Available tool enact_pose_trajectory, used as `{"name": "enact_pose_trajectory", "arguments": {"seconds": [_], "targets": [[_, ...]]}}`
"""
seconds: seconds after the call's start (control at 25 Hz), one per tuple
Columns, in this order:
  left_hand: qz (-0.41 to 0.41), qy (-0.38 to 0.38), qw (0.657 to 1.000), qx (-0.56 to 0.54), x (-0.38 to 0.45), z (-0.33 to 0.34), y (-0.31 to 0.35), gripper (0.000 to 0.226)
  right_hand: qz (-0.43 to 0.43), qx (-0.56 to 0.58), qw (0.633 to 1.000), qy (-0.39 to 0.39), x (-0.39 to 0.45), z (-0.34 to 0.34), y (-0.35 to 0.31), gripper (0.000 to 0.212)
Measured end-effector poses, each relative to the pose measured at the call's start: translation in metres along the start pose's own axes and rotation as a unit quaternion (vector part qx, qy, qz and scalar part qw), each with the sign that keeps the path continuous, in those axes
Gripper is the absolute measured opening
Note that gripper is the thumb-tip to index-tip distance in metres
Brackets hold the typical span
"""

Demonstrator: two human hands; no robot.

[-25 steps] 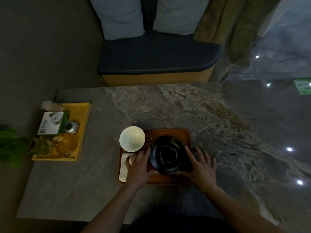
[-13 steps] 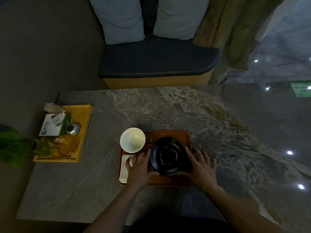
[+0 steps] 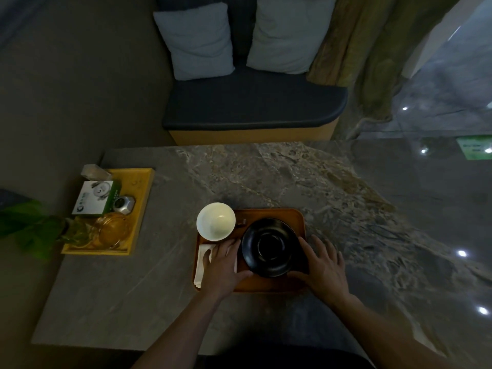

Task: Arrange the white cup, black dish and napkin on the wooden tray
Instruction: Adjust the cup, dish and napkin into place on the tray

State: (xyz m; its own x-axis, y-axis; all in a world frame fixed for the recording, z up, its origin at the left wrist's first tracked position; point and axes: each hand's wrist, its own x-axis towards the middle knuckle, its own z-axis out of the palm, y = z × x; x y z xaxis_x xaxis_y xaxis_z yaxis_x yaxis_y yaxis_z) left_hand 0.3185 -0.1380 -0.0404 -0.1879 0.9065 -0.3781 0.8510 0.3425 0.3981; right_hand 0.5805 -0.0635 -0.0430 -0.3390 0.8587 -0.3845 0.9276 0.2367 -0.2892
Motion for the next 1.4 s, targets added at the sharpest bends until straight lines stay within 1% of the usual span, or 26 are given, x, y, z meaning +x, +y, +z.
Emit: {"name": "enact_pose_trajectory", "arguments": {"seconds": [0.12,0.2,0.36,0.44,0.6,0.72,0.92,1.0,1.08,1.16,1.28,1.4], "targets": [[0.018,0.024,0.999,-0.024,-0.014,-0.004,-0.017,0.076,-0.001,0.005,1.000,0.019,-0.012,0.004,-0.002,0.085],[0.013,0.035,0.998,-0.043,-0.026,-0.007,-0.031,0.067,-0.004,0.003,0.999,0.035,-0.021,0.008,-0.008,0.077],[0.003,0.039,0.995,-0.091,-0.048,-0.015,-0.060,0.051,-0.044,0.015,0.993,0.111,-0.037,0.013,-0.029,0.061],[0.001,0.032,0.994,-0.104,-0.058,-0.022,-0.075,0.048,-0.059,0.006,0.990,0.125,-0.043,0.017,-0.045,0.054],[0.027,0.016,0.998,-0.062,-0.066,-0.036,-0.105,0.047,-0.056,-0.012,0.993,0.102,-0.050,0.027,-0.075,0.050],[0.053,0.002,0.998,-0.024,-0.065,-0.044,-0.120,0.047,-0.080,-0.025,0.992,0.092,-0.055,0.034,-0.095,0.046],[0.106,-0.015,0.994,-0.002,-0.056,-0.050,-0.133,0.050,-0.113,-0.032,0.991,0.066,-0.058,0.045,-0.134,0.045],[0.118,-0.016,0.993,0.009,-0.053,-0.049,-0.135,0.052,-0.105,-0.035,0.992,0.056,-0.055,0.046,-0.147,0.045],[0.123,-0.024,0.992,0.019,-0.050,-0.047,-0.136,0.054,-0.092,-0.042,0.993,0.056,-0.050,0.047,-0.154,0.046],[0.132,-0.033,0.990,0.030,-0.046,-0.044,-0.137,0.056,-0.098,-0.061,0.992,0.055,-0.044,0.049,-0.158,0.048],[0.156,-0.032,0.986,0.041,-0.037,-0.043,-0.135,0.056,-0.099,-0.082,0.991,0.032,-0.037,0.051,-0.160,0.053],[0.183,-0.040,0.979,0.081,-0.027,-0.047,-0.130,0.057,-0.097,-0.098,0.990,0.013,-0.030,0.054,-0.158,0.055]]}}
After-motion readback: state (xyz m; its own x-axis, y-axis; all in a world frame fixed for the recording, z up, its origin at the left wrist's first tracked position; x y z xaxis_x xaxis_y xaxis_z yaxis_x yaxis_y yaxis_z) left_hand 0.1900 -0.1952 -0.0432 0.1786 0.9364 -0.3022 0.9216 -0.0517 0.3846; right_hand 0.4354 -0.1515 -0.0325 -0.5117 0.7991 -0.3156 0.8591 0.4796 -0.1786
